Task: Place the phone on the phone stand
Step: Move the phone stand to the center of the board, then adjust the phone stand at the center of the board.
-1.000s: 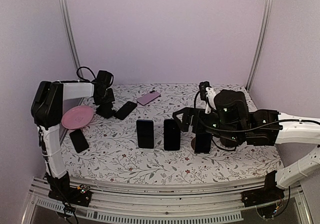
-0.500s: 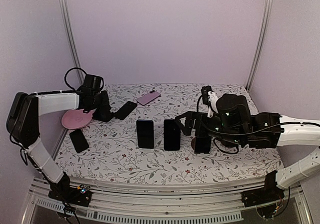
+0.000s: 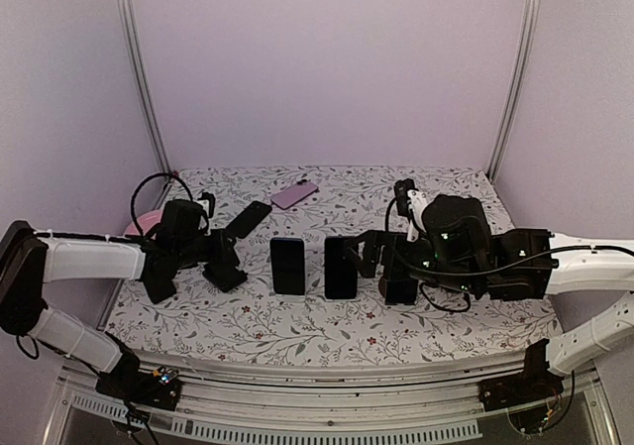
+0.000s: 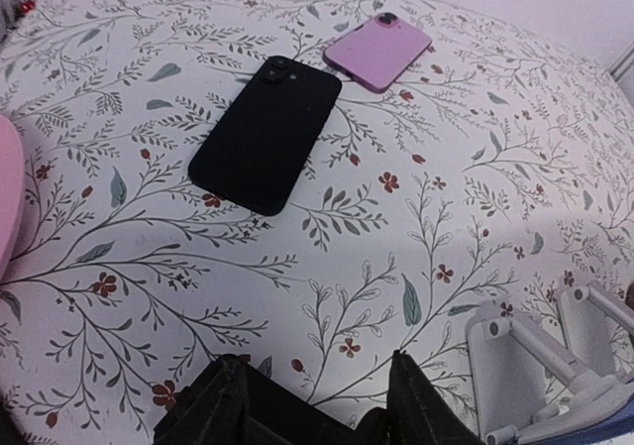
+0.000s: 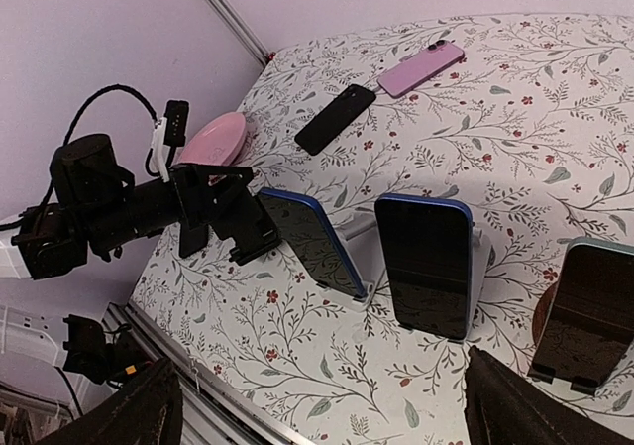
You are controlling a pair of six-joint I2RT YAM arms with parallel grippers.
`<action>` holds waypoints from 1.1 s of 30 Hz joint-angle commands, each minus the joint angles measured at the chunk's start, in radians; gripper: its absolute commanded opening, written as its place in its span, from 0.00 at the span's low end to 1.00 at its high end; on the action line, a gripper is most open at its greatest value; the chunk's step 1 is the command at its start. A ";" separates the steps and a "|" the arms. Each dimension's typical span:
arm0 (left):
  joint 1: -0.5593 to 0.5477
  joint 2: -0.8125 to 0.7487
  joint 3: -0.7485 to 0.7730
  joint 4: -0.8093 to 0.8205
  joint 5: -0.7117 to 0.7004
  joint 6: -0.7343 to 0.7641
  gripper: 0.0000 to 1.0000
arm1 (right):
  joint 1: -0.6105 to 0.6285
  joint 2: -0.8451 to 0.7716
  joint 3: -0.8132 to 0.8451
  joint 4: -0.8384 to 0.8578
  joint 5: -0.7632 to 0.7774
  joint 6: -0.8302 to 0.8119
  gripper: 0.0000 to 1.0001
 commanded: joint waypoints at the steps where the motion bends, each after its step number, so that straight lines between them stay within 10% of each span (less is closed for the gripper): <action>1: -0.036 -0.047 -0.055 0.113 0.021 0.039 0.47 | 0.012 0.009 -0.004 0.019 0.021 0.017 0.99; 10: -0.087 -0.091 -0.083 0.073 -0.020 -0.005 0.84 | 0.021 0.003 0.005 0.011 0.038 0.016 0.99; 33: -0.345 -0.012 0.155 -0.615 -0.535 -0.726 0.97 | 0.035 -0.018 0.015 0.001 0.060 0.005 0.99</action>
